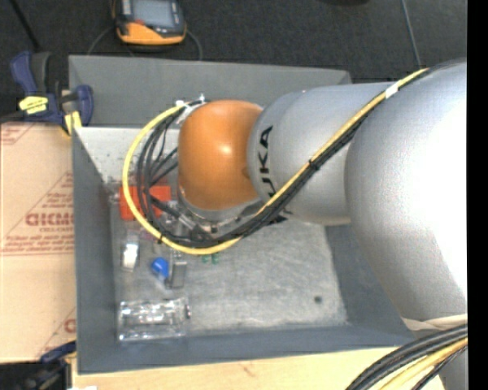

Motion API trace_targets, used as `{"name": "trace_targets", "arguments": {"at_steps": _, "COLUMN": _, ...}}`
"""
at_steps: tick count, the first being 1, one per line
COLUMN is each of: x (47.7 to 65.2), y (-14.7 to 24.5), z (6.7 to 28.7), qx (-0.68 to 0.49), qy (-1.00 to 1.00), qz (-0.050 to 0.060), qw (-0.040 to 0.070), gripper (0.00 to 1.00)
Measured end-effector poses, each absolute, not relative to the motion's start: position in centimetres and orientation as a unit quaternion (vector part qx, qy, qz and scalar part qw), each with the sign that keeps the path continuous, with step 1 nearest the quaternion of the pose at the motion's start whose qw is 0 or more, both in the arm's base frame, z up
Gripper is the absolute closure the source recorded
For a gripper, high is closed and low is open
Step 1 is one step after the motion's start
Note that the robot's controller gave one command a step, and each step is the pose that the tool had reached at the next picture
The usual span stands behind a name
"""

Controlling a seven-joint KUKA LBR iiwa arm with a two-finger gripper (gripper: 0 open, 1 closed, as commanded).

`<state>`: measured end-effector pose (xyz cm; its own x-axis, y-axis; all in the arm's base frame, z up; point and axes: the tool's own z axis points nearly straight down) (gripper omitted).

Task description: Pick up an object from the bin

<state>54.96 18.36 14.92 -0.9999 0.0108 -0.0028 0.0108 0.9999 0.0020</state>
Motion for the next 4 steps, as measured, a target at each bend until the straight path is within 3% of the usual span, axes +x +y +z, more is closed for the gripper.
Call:
{"name": "trace_targets", "arguments": {"at_steps": 1, "x": 55.7, "y": 17.9, "z": 7.1, "qx": -0.150, "qy": 0.989, "qz": 0.001, "qw": 0.005, "gripper": 0.00}}
{"name": "trace_targets", "arguments": {"at_steps": 2, "x": 55.6, "y": 17.9, "z": 7.1, "qx": -0.148, "qy": 0.989, "qz": 0.001, "qw": 0.003, "gripper": 1.00}}
{"name": "trace_targets", "arguments": {"at_steps": 3, "x": 53.5, "y": 15.8, "z": 16.5, "qx": -0.152, "qy": 0.988, "qz": 0.000, "qw": 0.006, "gripper": 1.00}}
{"name": "trace_targets", "arguments": {"at_steps": 4, "x": 53.3, "y": 15.8, "z": 16.0, "qx": -0.151, "qy": 0.989, "qz": 0.000, "qw": 0.002, "gripper": 0.00}}
